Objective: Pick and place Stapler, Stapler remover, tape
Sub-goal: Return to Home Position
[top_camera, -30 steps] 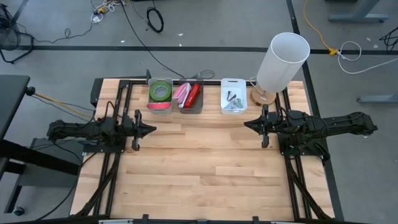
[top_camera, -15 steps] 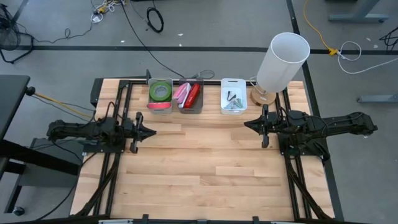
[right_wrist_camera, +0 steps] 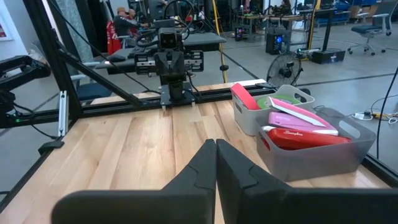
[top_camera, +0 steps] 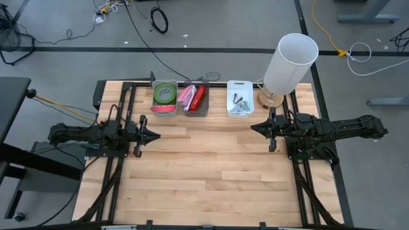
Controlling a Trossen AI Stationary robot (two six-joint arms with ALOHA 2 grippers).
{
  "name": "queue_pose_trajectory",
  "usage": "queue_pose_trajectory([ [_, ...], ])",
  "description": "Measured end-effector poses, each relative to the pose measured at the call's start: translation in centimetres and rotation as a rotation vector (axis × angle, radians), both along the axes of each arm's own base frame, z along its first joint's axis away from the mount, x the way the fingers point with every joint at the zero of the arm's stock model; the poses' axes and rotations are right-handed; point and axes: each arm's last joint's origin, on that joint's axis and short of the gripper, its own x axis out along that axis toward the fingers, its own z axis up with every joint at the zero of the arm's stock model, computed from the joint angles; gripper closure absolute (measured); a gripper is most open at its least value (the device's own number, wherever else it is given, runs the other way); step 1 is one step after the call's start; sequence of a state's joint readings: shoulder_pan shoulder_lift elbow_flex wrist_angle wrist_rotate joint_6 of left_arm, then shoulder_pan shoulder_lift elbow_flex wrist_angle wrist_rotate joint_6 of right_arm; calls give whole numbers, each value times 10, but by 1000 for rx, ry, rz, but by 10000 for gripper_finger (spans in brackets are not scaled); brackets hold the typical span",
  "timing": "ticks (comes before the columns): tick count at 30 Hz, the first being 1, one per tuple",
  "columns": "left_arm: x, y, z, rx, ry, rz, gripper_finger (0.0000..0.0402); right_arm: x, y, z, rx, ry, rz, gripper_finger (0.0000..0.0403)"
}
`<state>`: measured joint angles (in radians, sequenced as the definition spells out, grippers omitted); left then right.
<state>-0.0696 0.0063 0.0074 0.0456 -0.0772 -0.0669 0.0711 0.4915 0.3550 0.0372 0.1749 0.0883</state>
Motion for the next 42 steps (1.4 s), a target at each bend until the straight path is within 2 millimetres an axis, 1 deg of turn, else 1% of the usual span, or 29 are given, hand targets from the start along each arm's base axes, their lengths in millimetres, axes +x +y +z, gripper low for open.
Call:
queue_pose_trajectory([
  [12,0,0,0,0,-2,0,374,-2,0,1,1,-13,0,392],
  [15,0,0,0,1,-2,0,374,-7,0,-2,7,-68,0,392],
  [18,0,0,0,1,-2,0,374,-11,-1,-3,27,-188,0,392],
  [20,0,0,0,0,-2,0,374,-14,-1,-4,22,-237,0,392],
  [25,0,0,0,0,-2,0,374,-20,-1,-18,-80,-233,9,392],
  [29,0,0,0,0,-2,0,374,-26,-2,-27,-85,-261,7,392],
  [37,0,0,0,0,-2,0,374,-31,-2,-57,-125,-281,4,392],
  [42,0,0,0,0,-2,0,374,-32,-2,-60,-154,-246,44,392],
])
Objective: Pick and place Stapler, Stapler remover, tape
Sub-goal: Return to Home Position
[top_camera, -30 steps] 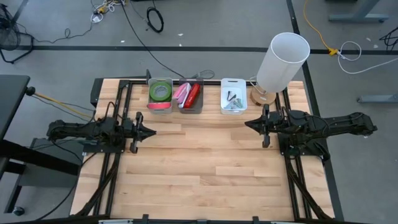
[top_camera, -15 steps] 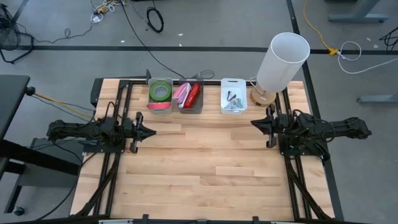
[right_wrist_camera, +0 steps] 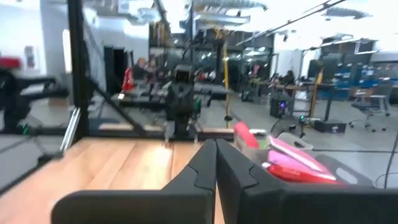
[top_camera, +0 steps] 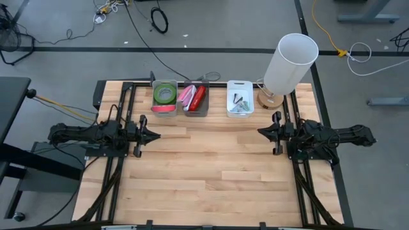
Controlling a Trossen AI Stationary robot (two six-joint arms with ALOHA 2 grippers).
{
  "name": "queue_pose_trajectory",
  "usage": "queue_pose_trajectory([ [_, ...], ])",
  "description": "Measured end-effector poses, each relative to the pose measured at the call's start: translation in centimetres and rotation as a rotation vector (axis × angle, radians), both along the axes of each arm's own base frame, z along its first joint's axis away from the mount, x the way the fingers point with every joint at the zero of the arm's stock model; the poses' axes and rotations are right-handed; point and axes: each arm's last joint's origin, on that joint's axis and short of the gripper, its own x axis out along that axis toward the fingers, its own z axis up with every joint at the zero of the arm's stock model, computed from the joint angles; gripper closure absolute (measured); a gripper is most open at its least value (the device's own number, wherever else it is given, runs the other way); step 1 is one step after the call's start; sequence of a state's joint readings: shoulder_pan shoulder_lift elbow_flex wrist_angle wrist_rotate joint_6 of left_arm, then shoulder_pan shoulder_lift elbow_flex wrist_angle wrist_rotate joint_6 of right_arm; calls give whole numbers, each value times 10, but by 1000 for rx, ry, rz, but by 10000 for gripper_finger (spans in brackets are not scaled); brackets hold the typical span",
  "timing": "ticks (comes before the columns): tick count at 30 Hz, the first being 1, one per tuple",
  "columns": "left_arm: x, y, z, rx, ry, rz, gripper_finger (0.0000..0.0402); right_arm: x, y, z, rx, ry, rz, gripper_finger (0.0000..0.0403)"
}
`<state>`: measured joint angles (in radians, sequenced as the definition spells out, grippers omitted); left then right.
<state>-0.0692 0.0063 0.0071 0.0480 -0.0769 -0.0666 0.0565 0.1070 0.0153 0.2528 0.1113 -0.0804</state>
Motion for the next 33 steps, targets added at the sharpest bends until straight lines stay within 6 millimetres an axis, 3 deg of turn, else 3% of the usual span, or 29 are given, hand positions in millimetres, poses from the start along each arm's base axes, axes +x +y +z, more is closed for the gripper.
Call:
queue_pose_trajectory([
  [14,0,0,0,1,0,0,374,-4,-4,-16,9,154,-2,392],
  [33,0,0,0,0,0,0,374,-6,-4,-13,-15,123,-7,392],
])
